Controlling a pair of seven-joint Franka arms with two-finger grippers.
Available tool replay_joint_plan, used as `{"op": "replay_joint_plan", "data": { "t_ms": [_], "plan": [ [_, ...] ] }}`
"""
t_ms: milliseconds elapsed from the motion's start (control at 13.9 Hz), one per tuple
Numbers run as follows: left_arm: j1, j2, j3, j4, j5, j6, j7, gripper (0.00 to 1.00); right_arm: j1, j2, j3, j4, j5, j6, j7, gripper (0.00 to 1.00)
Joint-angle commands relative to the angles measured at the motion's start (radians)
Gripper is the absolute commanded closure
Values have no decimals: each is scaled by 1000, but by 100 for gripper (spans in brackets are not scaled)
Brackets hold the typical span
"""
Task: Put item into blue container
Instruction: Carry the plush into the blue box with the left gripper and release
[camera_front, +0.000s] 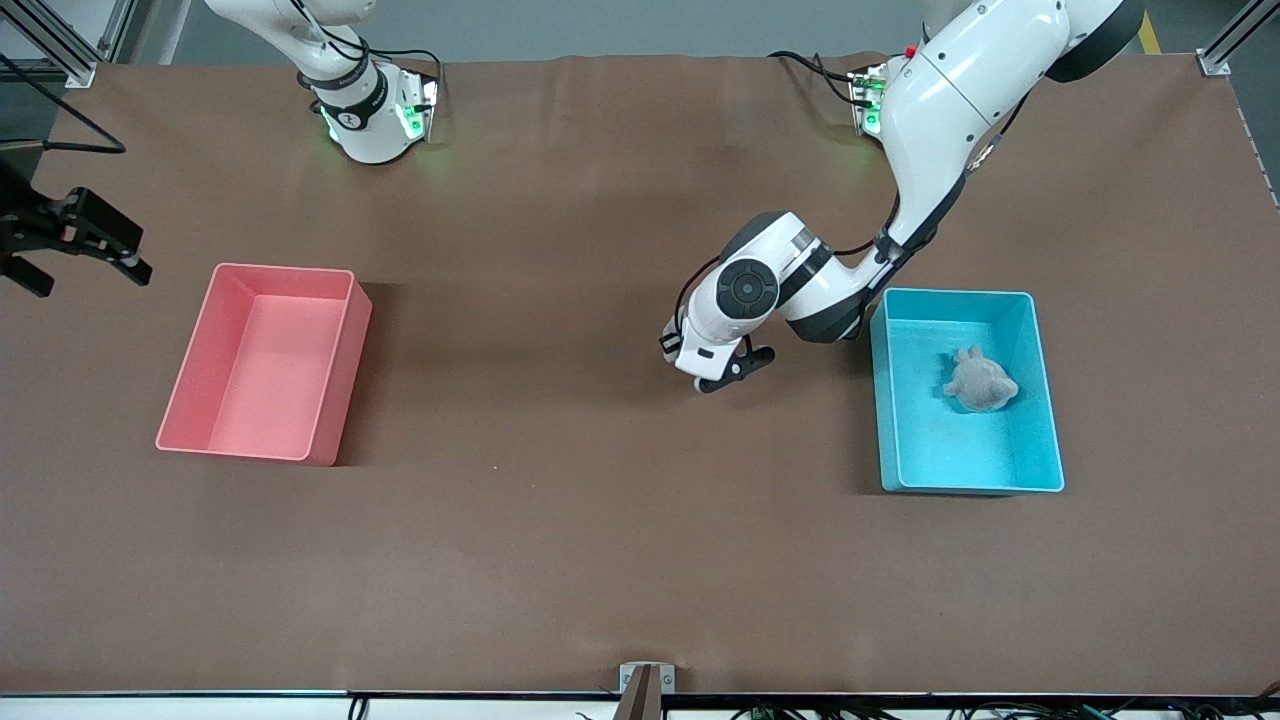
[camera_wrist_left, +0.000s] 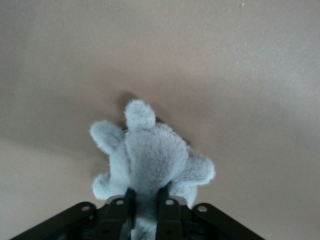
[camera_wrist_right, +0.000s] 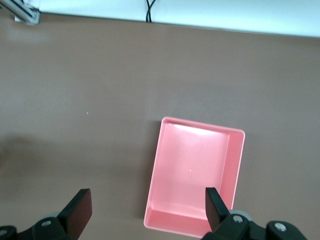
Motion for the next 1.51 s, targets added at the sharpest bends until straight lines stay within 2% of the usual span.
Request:
{"op": "replay_joint_plan", "data": {
  "t_ms": [0, 288, 575, 863, 1150, 1294, 1438],
  "plan": [
    [29, -33, 4, 12, 33, -21, 9, 100, -22, 34, 16, 54, -18, -10, 11, 0],
    [83, -141, -1, 86, 33, -249, 102, 100, -53, 35, 16, 52, -10, -18, 3, 0],
    [236, -251, -2, 84, 31, -409, 392, 100, -53, 35, 18, 52, -12, -18, 2, 0],
    [430, -274, -4, 81, 30, -510, 677, 100, -50, 33, 18, 52, -15, -19, 3, 0],
    [565, -268, -2, 61, 30, -550, 819, 97, -51, 33, 16, 52, -18, -21, 2, 0],
    [576, -242, 1, 66, 34, -541, 819, 77, -51, 30, 16, 54, -18, -21, 2, 0],
    [579, -224, 4, 71, 74, -526, 818, 33, -51, 28, 16, 54, -21, -39, 2, 0]
  ]
}}
